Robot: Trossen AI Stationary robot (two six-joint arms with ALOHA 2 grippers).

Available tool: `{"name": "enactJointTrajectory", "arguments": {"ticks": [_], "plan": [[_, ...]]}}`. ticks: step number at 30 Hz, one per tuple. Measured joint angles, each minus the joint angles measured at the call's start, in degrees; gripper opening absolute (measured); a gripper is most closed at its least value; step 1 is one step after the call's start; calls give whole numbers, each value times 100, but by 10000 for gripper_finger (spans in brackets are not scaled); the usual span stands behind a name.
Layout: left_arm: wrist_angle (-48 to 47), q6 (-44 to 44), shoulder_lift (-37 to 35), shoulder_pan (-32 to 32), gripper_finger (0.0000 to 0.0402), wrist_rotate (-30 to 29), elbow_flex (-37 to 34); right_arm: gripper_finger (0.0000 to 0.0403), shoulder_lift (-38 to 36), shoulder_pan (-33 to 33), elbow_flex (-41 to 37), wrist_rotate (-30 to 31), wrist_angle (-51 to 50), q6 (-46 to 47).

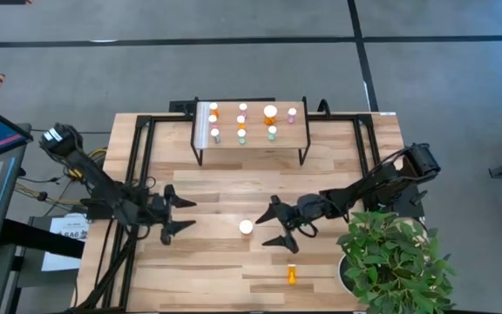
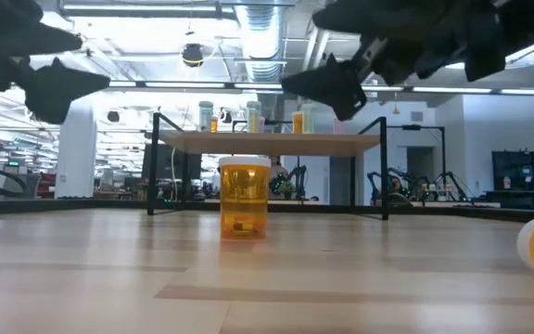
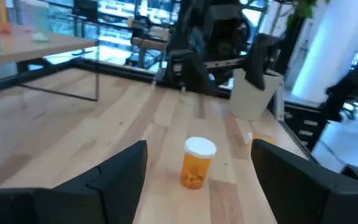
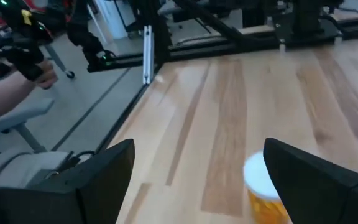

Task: Pick and place medicine bottles onto shelf by color
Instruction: Put the big orange pill bottle on the shelf

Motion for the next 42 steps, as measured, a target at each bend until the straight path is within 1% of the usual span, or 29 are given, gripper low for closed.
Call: {"name": "enactJointTrajectory", "arguments": {"ticks": [3,7,8,13,16,18,20,23,26,30,38,42], "plan": [[-92,129,-292,0,275,146,0,376,35,99,33,10,45,122],[-97,351,-409,0,275,110,1,377,25,245,100,20,72,139],[-89,365,-411,1,275,89,2,377,27,266,96,99,42,66],[-86,366,-404,1,275,88,0,375,27,247,96,993,-65,-45],[-87,330,-404,2,275,86,2,373,29,154,96,1373,-235,-97],[-86,329,-404,2,275,86,2,373,29,81,96,1503,-252,-101],[-86,329,-404,2,275,86,0,373,60,16,98,1510,-218,-110],[-81,325,-402,2,275,85,1,373,350,-55,181,1516,-188,-116],[-86,285,-401,4,275,82,0,373,848,-48,494,1509,-58,-163],[-77,254,-401,4,275,85,1,372,1403,-29,791,1476,-134,-272],[-107,252,-401,4,275,99,0,372,1780,-95,1014,1479,-39,-259],[-106,252,-401,4,275,99,0,371,1810,-88,1023,1411,-95,-251]]}}
